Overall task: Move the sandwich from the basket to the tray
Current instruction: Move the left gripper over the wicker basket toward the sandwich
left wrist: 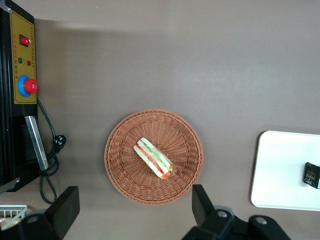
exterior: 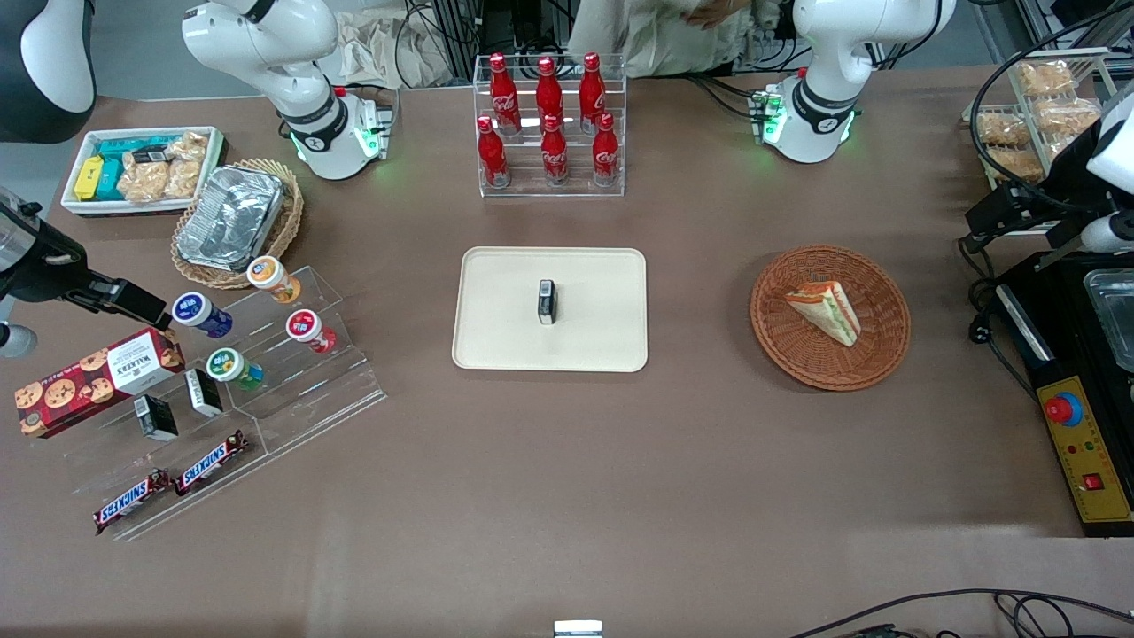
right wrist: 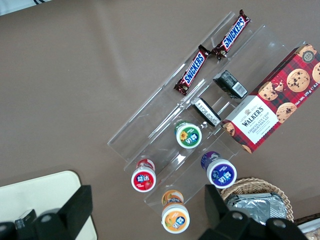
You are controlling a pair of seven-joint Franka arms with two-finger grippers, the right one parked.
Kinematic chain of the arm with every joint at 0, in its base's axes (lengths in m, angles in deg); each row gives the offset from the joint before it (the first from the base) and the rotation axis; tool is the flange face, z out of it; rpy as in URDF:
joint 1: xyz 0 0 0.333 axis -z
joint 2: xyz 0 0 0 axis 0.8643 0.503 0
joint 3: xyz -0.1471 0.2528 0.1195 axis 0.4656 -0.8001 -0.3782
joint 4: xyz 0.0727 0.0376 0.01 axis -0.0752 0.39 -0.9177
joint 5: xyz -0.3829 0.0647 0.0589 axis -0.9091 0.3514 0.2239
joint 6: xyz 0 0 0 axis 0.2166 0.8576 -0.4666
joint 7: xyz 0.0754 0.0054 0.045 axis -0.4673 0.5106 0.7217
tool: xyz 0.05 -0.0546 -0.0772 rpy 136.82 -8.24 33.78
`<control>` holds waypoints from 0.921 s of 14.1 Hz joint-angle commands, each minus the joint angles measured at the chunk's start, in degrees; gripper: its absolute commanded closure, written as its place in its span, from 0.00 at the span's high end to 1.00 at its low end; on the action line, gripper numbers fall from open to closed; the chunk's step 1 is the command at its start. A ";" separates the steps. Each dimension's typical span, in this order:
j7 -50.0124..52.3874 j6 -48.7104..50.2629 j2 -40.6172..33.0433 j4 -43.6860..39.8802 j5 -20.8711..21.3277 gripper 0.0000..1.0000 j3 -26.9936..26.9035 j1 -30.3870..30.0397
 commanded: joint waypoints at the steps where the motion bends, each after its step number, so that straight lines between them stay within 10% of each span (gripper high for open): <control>1: -0.42 -0.69 0.05 -0.70 -1.05 1.00 -0.78 0.70; 6: 0.72 0.97 -1.08 1.13 -0.17 1.00 -0.26 2.01; 13: 2.92 -5.33 -14.00 24.05 0.71 1.00 -0.17 3.16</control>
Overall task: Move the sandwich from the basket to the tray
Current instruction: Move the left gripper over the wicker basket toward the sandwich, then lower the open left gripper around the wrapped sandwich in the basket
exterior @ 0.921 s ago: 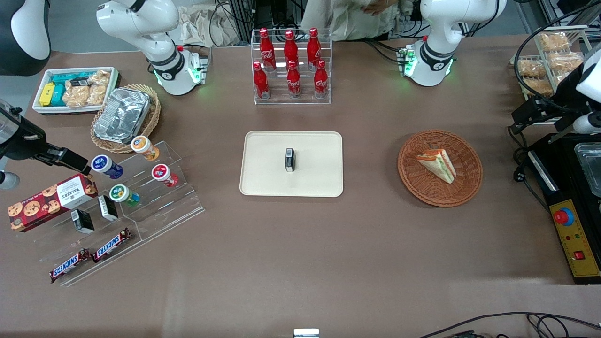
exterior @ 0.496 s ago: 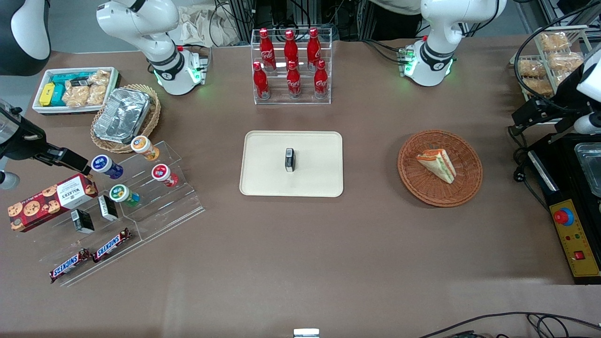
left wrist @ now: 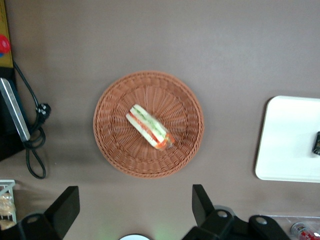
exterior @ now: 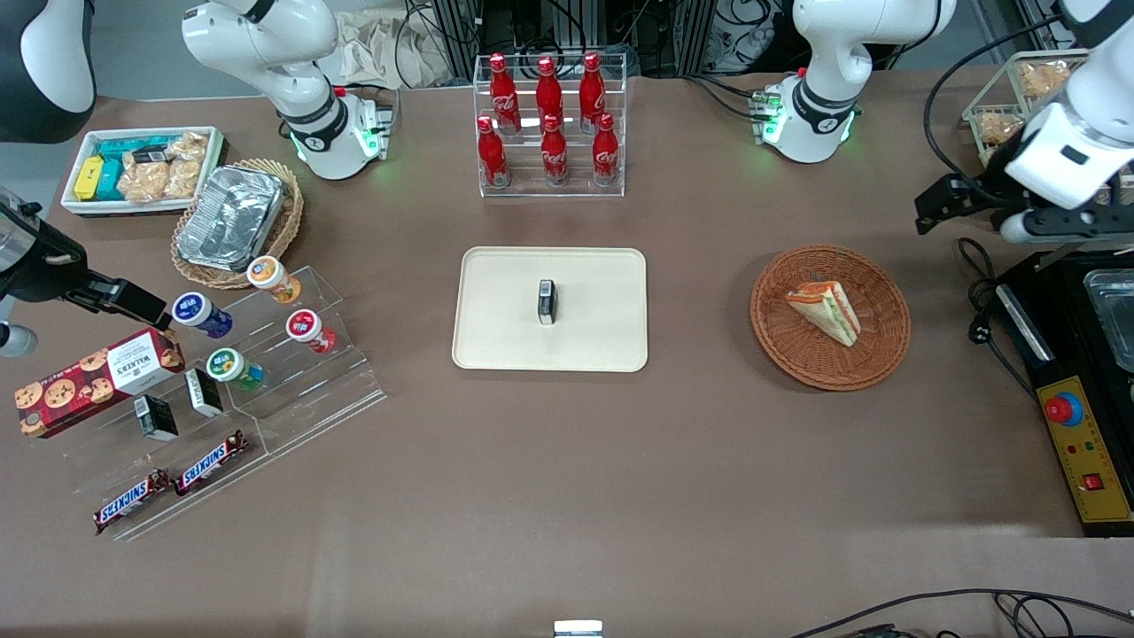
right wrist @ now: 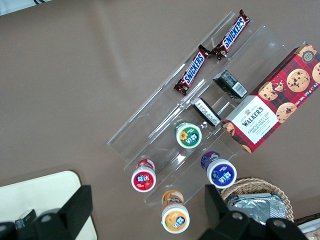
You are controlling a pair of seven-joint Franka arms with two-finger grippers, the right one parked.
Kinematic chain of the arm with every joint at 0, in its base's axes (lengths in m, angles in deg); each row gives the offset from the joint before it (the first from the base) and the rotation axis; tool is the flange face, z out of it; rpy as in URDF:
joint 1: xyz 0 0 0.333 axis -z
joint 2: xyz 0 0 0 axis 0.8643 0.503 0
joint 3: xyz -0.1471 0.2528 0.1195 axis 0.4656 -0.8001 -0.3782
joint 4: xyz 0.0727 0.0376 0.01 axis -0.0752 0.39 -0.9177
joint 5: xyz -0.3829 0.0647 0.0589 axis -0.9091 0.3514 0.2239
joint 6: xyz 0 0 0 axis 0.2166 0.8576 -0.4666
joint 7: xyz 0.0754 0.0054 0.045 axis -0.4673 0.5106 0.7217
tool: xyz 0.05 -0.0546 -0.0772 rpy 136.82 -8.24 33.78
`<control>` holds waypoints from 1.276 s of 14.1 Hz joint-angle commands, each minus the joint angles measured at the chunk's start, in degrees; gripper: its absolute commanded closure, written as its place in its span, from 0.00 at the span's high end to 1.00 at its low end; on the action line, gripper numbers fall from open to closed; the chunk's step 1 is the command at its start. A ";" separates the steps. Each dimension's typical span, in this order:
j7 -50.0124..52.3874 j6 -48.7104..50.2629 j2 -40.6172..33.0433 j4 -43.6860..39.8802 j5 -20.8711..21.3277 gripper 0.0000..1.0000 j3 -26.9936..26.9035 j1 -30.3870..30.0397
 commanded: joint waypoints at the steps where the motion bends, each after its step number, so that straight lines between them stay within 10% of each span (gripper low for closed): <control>1: 1.85 -6.50 -7.87 12.62 0.74 1.00 -0.46 0.91; 10: 26.44 -28.04 -5.61 32.24 4.08 1.00 0.77 1.17; 18: 42.09 -38.07 5.20 32.70 3.73 1.00 1.03 2.05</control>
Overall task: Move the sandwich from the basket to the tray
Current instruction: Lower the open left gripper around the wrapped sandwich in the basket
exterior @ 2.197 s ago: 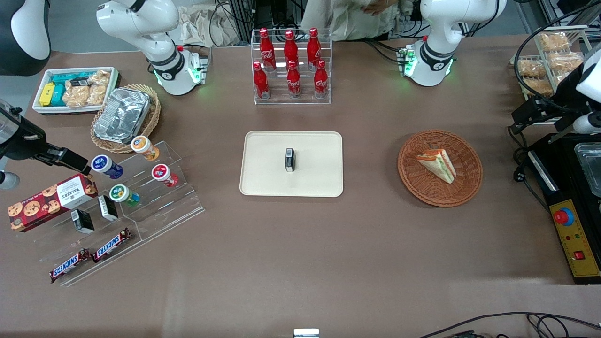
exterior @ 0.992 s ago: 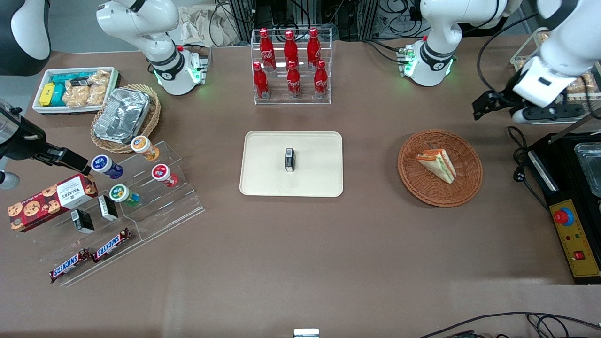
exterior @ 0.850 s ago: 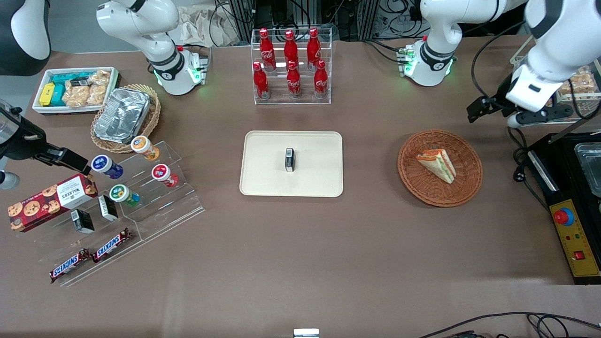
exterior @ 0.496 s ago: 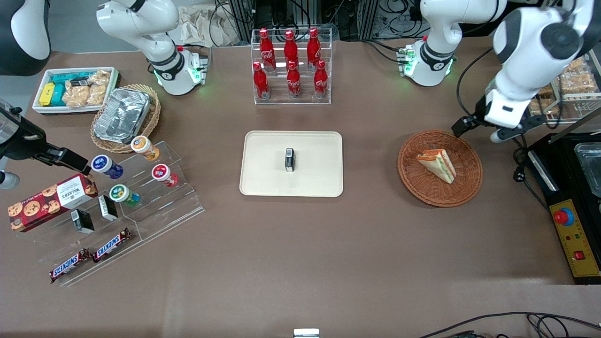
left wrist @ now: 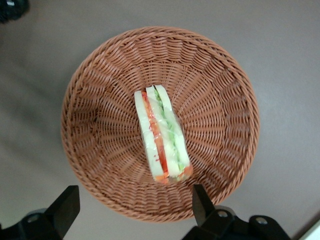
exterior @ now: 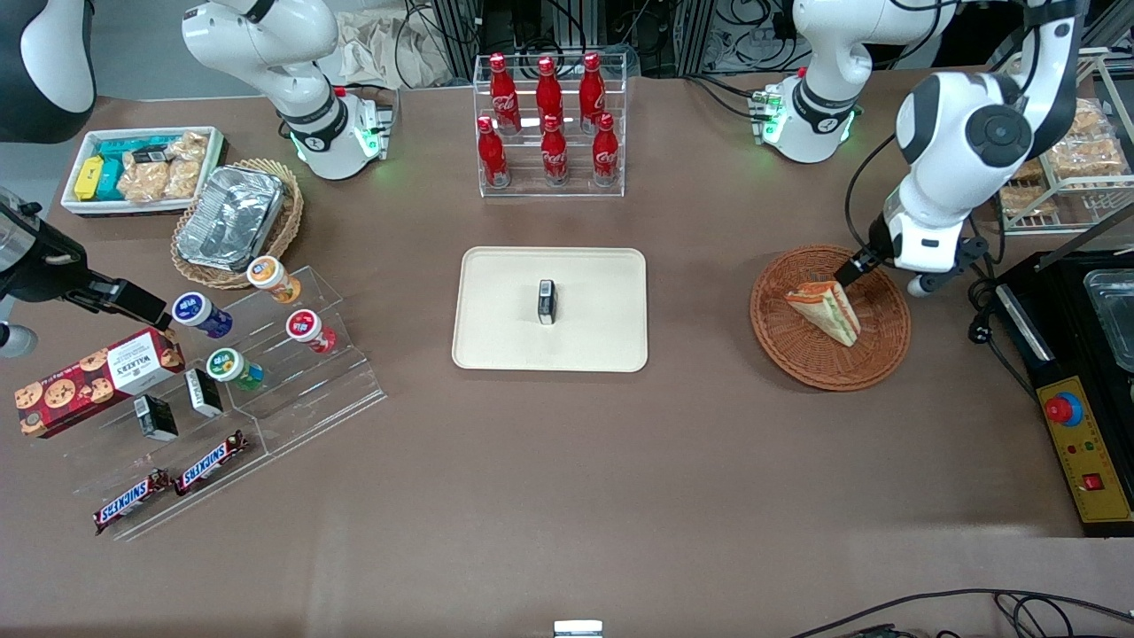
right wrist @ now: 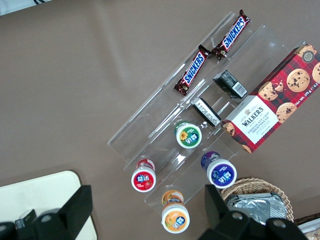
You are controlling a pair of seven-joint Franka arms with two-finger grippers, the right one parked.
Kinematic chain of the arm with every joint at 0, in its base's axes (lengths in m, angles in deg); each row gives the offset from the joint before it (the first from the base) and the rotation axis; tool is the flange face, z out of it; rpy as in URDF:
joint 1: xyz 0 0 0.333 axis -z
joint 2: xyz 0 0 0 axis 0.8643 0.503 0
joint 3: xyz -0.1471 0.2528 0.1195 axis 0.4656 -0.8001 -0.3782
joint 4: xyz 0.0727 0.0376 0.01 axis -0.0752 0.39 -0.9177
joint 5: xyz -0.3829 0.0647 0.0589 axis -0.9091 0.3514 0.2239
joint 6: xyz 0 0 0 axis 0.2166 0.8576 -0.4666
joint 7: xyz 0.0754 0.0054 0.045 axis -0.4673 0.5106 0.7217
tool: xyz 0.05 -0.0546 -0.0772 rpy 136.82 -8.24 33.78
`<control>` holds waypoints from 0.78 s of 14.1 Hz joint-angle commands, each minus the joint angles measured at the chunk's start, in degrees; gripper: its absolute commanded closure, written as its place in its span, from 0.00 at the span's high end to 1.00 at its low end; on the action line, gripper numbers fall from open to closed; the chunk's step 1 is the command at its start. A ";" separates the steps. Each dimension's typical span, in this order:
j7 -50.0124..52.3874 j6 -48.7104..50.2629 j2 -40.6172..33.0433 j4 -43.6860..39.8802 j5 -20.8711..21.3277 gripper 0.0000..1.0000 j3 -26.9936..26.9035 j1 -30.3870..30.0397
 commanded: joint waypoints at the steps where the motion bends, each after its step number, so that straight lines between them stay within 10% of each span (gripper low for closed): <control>1: 5.36 -3.73 4.30 -0.29 0.61 1.00 0.17 1.55; 11: 10.64 -13.67 10.20 3.57 1.31 1.00 0.08 2.44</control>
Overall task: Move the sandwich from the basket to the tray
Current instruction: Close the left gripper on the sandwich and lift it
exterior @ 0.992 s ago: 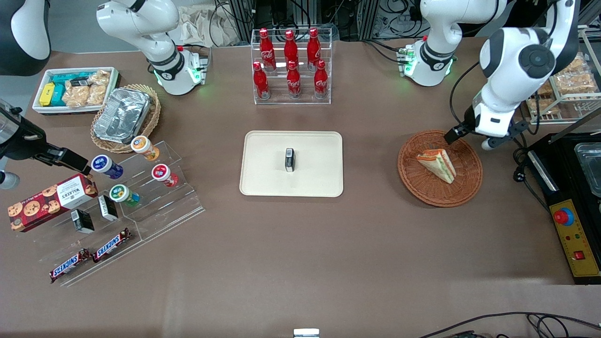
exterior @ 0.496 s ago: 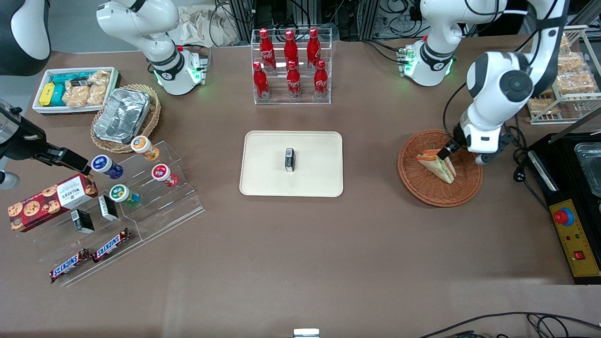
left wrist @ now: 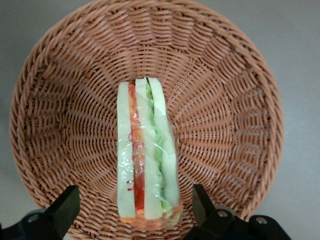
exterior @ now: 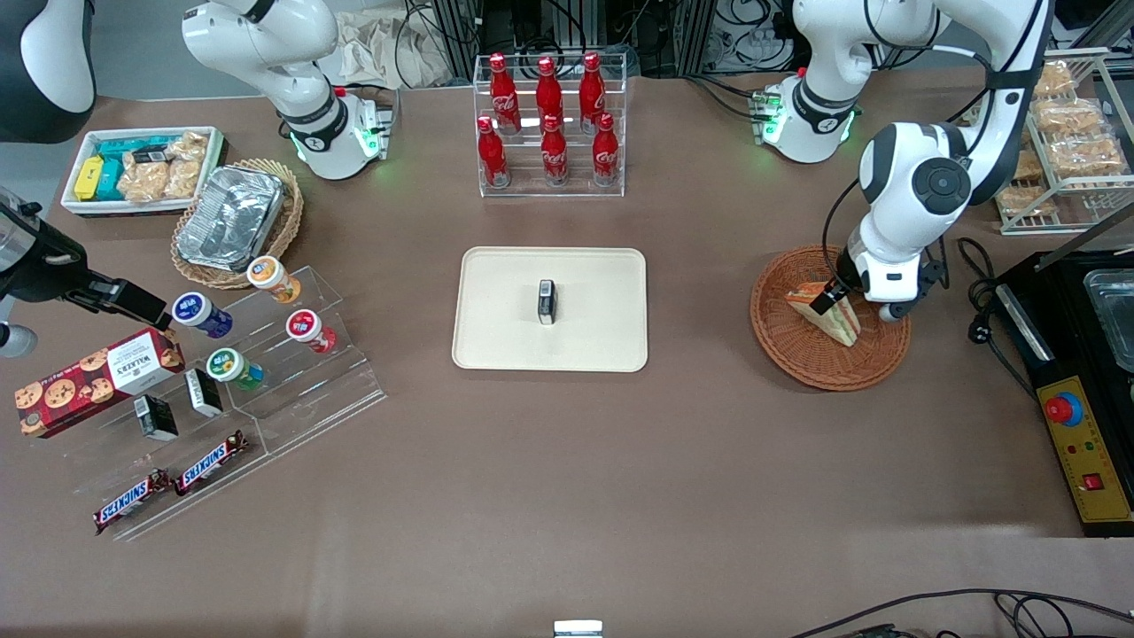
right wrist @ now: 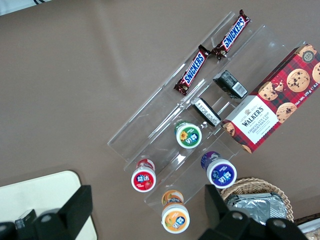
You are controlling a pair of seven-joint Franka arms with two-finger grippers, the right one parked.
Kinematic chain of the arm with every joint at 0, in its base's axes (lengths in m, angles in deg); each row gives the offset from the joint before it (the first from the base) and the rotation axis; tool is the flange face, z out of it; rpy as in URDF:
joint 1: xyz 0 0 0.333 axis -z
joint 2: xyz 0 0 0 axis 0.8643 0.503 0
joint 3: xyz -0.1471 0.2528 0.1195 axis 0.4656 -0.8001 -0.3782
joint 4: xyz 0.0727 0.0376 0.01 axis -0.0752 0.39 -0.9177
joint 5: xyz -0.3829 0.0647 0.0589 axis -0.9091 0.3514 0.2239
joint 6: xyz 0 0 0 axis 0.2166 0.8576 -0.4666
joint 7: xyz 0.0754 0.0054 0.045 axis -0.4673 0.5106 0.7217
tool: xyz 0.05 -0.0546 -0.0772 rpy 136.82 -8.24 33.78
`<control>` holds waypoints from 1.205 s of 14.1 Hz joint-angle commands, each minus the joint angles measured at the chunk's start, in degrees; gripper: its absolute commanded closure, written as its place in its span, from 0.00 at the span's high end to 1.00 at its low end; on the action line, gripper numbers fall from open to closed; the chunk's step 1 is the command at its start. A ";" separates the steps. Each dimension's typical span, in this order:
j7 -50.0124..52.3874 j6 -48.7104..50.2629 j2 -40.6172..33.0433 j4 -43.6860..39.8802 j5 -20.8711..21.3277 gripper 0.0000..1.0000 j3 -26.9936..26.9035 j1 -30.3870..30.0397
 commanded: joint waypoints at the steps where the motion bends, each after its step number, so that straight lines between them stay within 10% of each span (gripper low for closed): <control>1: 2.17 -3.69 0.76 1.77 1.31 1.00 -0.18 0.60; 4: 3.40 -4.84 1.82 2.21 1.40 0.93 -0.18 1.38; 10: 6.66 0.57 -1.60 -0.41 1.57 0.03 -0.18 1.74; 17: 1.68 37.83 -2.75 -26.94 1.66 0.00 1.31 1.83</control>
